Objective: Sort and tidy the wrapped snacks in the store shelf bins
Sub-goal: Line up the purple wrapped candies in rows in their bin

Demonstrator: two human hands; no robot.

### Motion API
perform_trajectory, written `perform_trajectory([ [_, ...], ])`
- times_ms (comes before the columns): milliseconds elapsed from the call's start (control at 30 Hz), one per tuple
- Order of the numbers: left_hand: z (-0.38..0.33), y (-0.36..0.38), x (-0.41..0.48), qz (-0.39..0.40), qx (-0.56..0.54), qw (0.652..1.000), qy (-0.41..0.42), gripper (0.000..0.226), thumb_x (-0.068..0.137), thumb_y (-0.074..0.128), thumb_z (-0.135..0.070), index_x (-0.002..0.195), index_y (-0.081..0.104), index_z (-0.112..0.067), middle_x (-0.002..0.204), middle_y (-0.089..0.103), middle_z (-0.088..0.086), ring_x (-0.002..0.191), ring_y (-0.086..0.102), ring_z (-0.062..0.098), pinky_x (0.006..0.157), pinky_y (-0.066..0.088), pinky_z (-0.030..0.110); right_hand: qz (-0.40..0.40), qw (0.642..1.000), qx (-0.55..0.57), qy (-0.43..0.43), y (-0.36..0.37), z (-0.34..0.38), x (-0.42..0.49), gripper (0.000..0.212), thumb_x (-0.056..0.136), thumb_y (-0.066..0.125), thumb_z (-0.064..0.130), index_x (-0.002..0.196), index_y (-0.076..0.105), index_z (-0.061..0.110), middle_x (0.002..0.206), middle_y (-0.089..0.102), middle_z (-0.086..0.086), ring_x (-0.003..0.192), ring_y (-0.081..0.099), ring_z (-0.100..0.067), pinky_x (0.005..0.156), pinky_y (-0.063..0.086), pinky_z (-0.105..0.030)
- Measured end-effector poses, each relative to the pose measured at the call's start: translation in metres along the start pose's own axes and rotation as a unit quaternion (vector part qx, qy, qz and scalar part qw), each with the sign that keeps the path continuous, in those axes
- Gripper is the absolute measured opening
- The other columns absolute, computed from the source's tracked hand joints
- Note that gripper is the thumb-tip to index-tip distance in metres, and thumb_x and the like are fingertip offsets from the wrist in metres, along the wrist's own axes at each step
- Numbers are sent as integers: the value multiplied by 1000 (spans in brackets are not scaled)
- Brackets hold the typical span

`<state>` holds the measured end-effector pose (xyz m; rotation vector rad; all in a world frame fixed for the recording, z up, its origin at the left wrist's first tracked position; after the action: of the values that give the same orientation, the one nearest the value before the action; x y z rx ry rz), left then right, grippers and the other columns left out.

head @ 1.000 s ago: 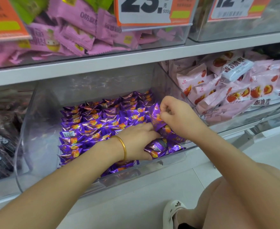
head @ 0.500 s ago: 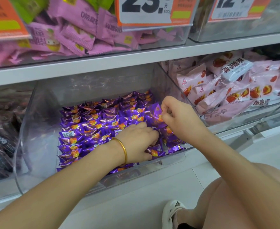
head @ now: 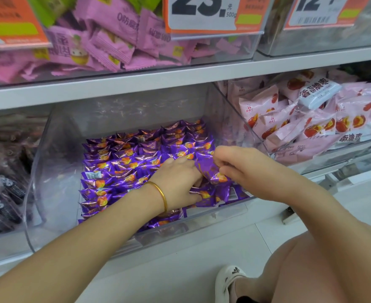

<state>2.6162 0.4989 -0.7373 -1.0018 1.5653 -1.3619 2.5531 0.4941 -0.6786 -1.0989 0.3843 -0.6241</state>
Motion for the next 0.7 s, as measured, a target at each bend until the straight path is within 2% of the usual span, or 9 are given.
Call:
perform_trajectory([
  [100, 6, 2, -3, -1, -52, 999, -5, 32, 83, 61, -41, 105, 55, -19, 108, 52, -3, 105, 43, 19, 86, 30, 31, 70, 997, -2, -10, 9, 3, 0, 21, 92, 47, 5, 77, 39, 17, 67, 41, 5, 61, 36, -10, 60, 31, -27],
  [167, 10, 3, -4, 1, -72, 997, -8, 35, 82, 63, -40, 107, 54, -19, 108, 53, -3, 107, 43, 18, 87, 31, 31, 108, 994, -9, -14, 13, 4, 0, 16, 93, 47, 5, 80, 41, 13, 68, 40, 6, 61, 37, -5, 60, 32, -21],
  [233, 12, 4, -4, 9, -86, 996, -10, 33, 82, 65, -39, 103, 52, -18, 101, 50, -4, 104, 43, 18, 85, 32, 30, 141, 990, -6, -17, 15, 5, -1, 14, 92, 48, 5, 80, 44, 11, 70, 42, 6, 64, 37, -4, 63, 33, -19],
  [300, 14, 2, -5, 7, -116, 993, -3, 25, 81, 66, -34, 96, 52, -20, 91, 44, -10, 95, 40, 13, 80, 29, 27, 181, 983, -15, -25, 20, 8, 0, 17, 91, 51, 6, 78, 43, 13, 74, 45, 2, 68, 40, -7, 68, 35, -22],
  [400, 18, 2, -9, 20, -149, 989, 0, 20, 81, 66, -26, 99, 58, -19, 89, 44, -11, 86, 34, 7, 84, 32, 28, 239, 966, -95, -36, 41, 13, 6, 16, 89, 52, 11, 77, 44, 18, 85, 45, -1, 86, 48, -19, 79, 40, -35],
  [500, 21, 0, -13, 10, -190, 982, 1, 16, 81, 63, -10, 96, 63, -15, 89, 48, -6, 84, 43, 11, 86, 41, 32, 238, 960, -144, -38, 60, 19, 15, 15, 86, 53, 14, 77, 47, 24, 88, 40, 3, 89, 51, -21, 76, 44, -37],
  [567, 25, -8, -16, -17, -252, 967, -15, 27, 76, 53, 4, 91, 67, -14, 91, 54, 1, 82, 53, 17, 82, 46, 36, 227, 961, -154, -23, 64, 17, 20, 13, 85, 58, 16, 77, 51, 23, 85, 38, 4, 82, 50, -19, 71, 43, -35],
  [633, 24, -10, -19, -9, -293, 956, -23, 29, 74, 54, 4, 89, 70, -15, 96, 56, 4, 82, 56, 17, 81, 47, 34, 224, 963, -151, -3, 63, 11, 22, 14, 83, 65, 22, 78, 52, 21, 85, 40, 4, 74, 44, -12, 69, 40, -31],
  [700, 15, -4, -20, 23, -272, 962, 1, 20, 76, 65, -8, 93, 70, -18, 98, 56, 1, 84, 54, 13, 83, 47, 32, 216, 968, -129, 9, 59, 6, 23, 14, 80, 69, 24, 82, 55, 19, 91, 43, 2, 76, 46, -12, 72, 42, -32],
])
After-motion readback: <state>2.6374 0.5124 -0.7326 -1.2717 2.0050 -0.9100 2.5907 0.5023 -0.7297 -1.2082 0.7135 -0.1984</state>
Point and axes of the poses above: each hand's wrist, its own x-axis towards the middle knuckle, its own y-axis out of the palm, z = x × y, the point moved 10 cm from there along x, towards the middle knuckle
